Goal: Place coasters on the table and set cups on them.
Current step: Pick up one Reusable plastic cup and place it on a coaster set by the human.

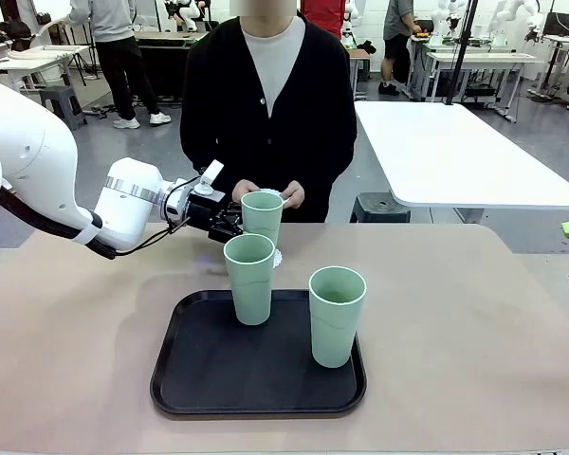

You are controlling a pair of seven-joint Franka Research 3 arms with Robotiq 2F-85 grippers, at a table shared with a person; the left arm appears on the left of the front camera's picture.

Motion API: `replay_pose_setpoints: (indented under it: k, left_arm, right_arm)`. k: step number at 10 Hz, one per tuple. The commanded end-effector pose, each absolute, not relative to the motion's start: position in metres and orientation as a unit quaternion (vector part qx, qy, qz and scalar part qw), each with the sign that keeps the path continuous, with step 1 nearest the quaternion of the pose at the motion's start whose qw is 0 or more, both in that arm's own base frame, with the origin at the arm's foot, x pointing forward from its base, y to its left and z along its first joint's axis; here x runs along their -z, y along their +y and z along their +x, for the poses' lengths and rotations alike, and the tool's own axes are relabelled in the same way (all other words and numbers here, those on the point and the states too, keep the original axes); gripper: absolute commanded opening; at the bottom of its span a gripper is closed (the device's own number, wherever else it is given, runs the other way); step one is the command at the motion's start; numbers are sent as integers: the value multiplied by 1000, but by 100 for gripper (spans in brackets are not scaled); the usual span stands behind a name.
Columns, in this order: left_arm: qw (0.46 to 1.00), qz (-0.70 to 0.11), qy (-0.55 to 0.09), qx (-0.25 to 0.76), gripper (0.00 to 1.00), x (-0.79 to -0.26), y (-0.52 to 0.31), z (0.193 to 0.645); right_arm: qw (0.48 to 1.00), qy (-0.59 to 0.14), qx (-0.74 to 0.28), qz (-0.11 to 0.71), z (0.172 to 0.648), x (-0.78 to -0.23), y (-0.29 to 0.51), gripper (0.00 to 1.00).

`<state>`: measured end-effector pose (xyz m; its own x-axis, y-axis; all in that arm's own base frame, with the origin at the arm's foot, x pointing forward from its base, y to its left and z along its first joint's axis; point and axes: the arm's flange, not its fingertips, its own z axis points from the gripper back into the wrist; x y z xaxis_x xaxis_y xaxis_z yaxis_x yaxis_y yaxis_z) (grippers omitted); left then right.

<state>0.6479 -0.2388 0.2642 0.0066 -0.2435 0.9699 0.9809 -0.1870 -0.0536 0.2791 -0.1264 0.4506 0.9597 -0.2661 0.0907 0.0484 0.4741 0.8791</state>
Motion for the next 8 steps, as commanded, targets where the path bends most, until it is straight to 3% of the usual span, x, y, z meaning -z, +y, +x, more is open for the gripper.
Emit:
replay_pose_setpoints:
  k: [1,8]
  left_arm:
    - [496,-494,-384,601,87,-268,-238,654]
    - [467,-500,-385,619,87,-261,-235,664]
  right_arm:
    - [849,-108,89,509,280,-450,-126,100]
    - [849,-108,89,509,280,-450,-126,100]
